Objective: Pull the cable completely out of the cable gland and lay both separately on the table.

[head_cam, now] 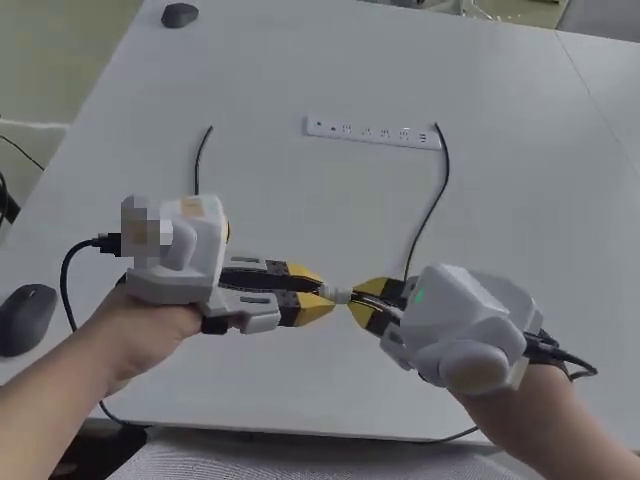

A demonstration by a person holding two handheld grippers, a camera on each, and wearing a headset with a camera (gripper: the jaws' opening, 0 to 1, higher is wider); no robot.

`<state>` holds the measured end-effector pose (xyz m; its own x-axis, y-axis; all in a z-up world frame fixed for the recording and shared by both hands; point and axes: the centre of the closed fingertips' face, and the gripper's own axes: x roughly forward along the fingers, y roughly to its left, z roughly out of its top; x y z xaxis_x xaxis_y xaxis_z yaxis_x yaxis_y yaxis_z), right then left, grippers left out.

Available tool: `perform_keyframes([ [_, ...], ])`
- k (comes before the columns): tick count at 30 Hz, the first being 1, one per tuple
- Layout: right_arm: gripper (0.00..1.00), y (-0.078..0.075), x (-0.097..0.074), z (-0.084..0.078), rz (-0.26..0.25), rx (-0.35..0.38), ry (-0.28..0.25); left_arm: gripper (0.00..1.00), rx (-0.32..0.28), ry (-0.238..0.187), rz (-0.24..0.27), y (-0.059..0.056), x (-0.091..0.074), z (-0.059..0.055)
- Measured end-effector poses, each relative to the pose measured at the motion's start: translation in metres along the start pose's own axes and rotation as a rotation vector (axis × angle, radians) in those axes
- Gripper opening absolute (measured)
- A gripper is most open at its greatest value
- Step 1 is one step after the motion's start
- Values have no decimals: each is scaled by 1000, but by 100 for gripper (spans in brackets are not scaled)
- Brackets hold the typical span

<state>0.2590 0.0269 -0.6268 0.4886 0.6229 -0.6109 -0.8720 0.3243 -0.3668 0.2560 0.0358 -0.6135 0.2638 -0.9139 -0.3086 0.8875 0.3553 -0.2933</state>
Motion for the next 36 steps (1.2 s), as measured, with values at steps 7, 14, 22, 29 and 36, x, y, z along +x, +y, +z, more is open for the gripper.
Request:
perform_keyframes([
  [7,0,1,0,-5,5,54,2,15,20,11,8,-2,3,-3],
  [14,0,-1,1,-8,6,90,0,14,35,16,13,0,5,-3],
  [22,0,-7,1,-15,-1,136,4,14,39,13,15,2,7,-2],
  [29,0,-11,3,-22,-13,202,4,14,43,11,29,4,6,-2],
  [36,0,-16,1,-44,-45,303,42,14,28,-9,31,3,3,2],
])
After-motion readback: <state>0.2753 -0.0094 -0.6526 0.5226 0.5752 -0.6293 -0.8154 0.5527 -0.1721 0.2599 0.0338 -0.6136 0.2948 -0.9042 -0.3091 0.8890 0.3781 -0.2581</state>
